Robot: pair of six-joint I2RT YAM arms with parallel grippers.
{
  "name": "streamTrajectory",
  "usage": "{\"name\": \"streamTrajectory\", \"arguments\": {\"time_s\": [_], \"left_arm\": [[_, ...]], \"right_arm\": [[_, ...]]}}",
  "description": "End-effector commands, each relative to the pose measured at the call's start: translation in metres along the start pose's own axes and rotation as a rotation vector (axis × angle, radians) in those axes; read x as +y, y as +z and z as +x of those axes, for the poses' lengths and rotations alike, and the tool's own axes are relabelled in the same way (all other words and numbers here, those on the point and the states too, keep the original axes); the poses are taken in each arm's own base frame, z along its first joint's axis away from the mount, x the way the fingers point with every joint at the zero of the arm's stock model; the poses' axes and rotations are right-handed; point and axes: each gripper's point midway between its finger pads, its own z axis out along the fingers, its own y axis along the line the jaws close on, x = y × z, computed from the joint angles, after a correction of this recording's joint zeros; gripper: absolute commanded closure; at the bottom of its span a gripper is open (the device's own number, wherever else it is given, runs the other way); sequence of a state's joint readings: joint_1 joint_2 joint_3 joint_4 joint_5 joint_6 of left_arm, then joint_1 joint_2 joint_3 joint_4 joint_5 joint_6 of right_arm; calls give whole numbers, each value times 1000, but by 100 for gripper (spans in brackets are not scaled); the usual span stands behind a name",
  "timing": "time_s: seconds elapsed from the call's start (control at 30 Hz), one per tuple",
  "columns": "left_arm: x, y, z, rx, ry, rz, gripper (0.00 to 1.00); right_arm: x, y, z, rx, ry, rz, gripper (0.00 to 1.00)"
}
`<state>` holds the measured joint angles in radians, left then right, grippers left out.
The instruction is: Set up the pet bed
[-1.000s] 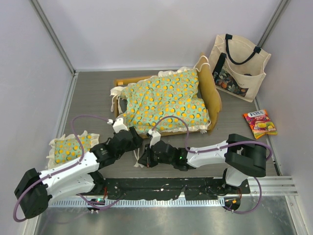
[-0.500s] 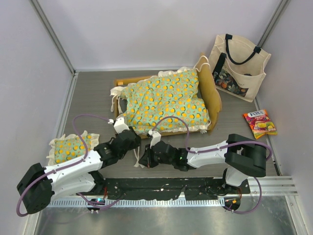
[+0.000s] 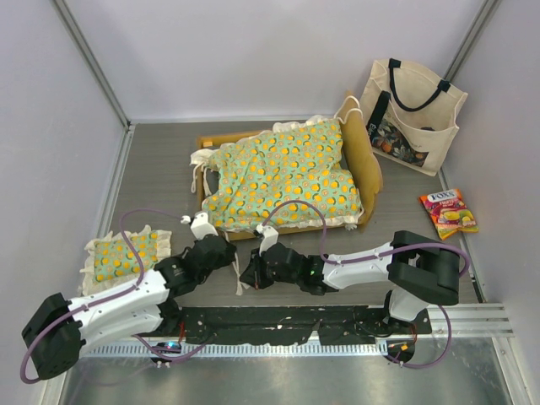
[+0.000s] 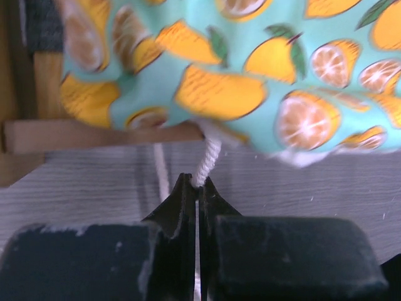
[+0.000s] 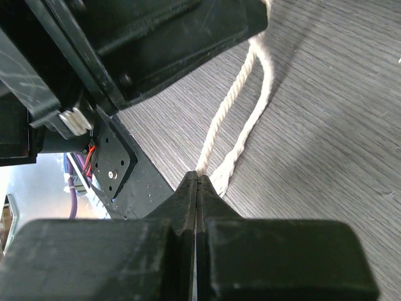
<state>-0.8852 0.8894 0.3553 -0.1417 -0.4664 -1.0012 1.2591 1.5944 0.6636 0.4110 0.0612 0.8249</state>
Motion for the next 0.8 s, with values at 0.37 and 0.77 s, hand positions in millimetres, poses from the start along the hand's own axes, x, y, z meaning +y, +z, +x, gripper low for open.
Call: {"name": "streamTrajectory", "arguments": {"time_s": [0.37,0.77], "left_arm": [[9,-7,24,81,-32,23,96],[6,-31,-19,-60,-40,33,55]], "right_arm": [[14,0,-18,-52,-9,-37,99],[13,1,-17,-47,-9,-35,99]]}}
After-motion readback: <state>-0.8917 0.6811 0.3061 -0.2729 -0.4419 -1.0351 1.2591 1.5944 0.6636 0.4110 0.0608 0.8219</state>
